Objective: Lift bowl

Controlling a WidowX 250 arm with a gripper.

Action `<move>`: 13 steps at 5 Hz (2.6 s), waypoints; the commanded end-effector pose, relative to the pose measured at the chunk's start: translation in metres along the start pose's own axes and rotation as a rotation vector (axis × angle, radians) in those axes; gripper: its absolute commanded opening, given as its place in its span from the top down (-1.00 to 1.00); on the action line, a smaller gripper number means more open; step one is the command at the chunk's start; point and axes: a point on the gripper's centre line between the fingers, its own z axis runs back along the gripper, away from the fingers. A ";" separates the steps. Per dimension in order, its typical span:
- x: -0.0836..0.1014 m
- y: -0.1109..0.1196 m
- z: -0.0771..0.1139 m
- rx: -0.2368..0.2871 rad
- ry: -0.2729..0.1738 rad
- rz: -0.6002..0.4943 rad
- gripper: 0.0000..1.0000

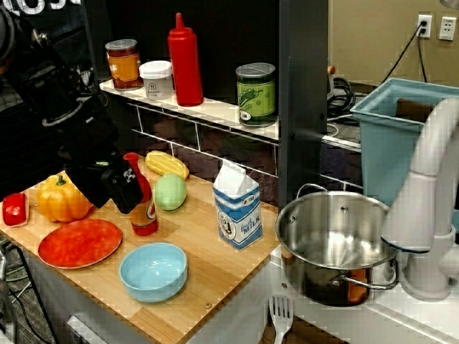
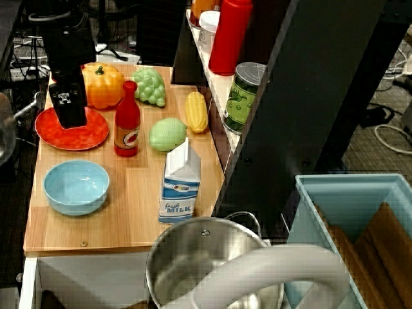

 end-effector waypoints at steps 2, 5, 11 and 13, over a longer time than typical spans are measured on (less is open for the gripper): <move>0.006 0.011 -0.009 0.006 -0.108 0.073 -1.00; 0.004 0.007 -0.033 0.042 -0.088 0.015 -1.00; 0.012 0.014 -0.042 0.130 0.034 -0.112 -1.00; -0.007 0.014 -0.040 0.113 0.026 -0.158 -1.00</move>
